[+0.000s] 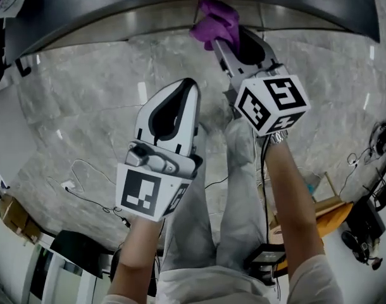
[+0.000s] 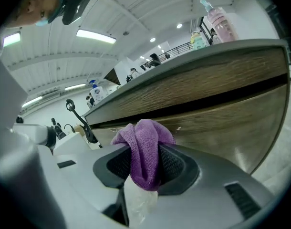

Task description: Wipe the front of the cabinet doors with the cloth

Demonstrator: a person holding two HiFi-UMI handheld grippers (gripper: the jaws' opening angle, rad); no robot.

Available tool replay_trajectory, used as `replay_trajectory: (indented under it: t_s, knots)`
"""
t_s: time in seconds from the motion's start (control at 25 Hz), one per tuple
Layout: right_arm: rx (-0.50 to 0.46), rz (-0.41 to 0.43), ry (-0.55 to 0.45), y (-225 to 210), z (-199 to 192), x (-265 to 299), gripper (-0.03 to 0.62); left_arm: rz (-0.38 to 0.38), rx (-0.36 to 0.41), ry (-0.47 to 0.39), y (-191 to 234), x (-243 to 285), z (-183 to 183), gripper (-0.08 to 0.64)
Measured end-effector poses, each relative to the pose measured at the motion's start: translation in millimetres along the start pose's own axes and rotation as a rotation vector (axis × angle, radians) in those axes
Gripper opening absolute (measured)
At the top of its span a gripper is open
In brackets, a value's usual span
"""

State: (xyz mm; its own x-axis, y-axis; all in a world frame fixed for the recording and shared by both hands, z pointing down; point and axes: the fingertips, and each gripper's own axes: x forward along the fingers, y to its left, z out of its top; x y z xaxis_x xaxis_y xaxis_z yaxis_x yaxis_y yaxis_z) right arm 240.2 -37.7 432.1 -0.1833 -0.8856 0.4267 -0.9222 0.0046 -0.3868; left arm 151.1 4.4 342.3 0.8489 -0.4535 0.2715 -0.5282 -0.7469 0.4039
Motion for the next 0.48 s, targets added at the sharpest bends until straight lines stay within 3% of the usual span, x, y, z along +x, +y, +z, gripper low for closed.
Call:
replay_trajectory:
  t_s: [0.24,0.48]
  knots:
    - [0.025,-0.039,-0.021,-6.9,19.5,33.6,0.138,0.044,-0.065,-0.025,-2.6,6.7,-13.9,0.017]
    - [0.021,-0.020,-0.012,-10.1,25.2,20.4,0.138,0.062,-0.055,-0.016,-12.6,7.8,-15.1,0.017]
